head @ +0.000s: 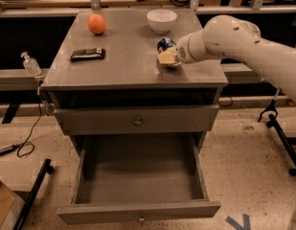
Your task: Place pepsi can into bottom drawer
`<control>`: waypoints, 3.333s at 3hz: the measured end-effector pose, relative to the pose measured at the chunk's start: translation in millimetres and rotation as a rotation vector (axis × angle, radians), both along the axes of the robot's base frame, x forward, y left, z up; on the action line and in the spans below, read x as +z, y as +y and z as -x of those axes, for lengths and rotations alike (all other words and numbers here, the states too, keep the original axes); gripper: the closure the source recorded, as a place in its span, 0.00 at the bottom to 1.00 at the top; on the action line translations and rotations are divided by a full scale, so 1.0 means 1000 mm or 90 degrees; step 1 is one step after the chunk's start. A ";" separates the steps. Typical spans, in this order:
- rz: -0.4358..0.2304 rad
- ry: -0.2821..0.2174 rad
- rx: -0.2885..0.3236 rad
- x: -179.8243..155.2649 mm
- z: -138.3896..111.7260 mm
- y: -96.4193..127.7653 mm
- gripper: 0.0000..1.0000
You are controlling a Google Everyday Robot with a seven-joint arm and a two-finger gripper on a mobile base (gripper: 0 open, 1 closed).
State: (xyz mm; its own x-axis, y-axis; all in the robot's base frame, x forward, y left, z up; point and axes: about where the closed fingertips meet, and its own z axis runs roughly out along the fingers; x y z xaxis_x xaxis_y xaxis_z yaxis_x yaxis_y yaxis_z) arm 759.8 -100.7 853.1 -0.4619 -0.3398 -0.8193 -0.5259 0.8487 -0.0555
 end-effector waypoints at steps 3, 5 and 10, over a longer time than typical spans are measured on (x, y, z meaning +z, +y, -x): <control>0.014 -0.045 0.134 0.063 0.044 0.013 1.00; 0.049 -0.035 0.344 0.078 0.095 0.010 1.00; 0.024 0.244 0.512 -0.021 0.223 -0.013 1.00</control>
Offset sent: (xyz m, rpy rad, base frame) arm -0.0503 0.0099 0.0675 -0.0487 -0.0954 0.2181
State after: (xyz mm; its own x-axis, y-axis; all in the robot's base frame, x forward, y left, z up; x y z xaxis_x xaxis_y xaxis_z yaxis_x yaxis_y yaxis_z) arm 537.1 -114.1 832.3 -0.3115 -0.7033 -0.6390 -0.9500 0.2154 0.2260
